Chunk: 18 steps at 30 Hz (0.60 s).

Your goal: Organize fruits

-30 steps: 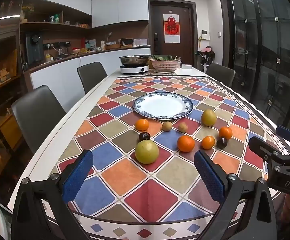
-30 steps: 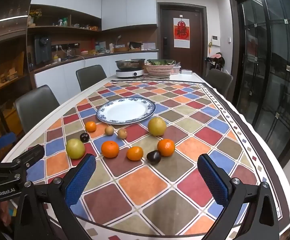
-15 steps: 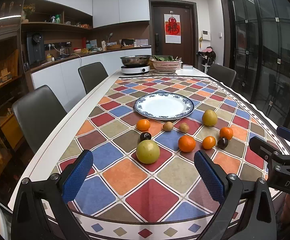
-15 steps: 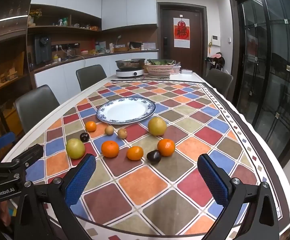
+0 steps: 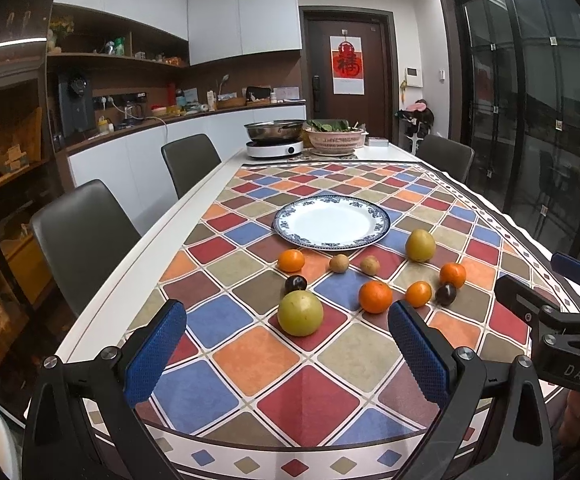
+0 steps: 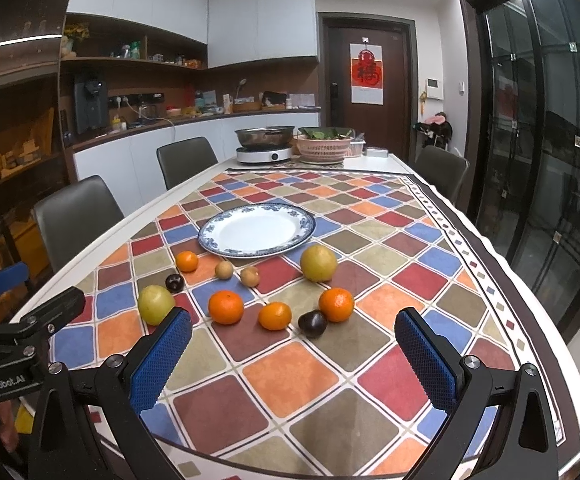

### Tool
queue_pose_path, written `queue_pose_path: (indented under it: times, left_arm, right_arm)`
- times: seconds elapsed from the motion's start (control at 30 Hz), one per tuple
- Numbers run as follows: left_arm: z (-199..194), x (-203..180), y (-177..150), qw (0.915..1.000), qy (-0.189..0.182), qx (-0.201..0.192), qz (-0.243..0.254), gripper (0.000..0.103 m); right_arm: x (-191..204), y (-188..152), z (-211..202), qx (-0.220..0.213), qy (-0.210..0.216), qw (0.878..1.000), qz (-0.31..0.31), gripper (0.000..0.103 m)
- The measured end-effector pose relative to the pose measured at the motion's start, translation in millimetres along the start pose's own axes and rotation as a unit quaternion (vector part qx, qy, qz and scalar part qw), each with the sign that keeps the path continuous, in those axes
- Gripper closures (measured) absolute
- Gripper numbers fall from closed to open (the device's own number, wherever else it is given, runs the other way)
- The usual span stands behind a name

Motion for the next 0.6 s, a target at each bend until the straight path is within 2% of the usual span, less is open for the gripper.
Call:
queue_pose_path:
  times: [0.6]
  left_arm:
    - [-2.4, 1.5, 0.1, 1.0000, 0.006, -0.001, 0.001, 0.000]
  right_arm:
    - [0.2, -0.7, -1.9, -0.006, 0.004, 1.000, -0.004, 0.001]
Point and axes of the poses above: each gripper's, at about its wrist camera, not at the fingertips, and z roughly the way its jaws point, x to its left, y to its top, the point moved 3 cm from there along z, roughly the way its jaws point, and after that the axes turned 15 degrees about y, right-handed, at the moved point
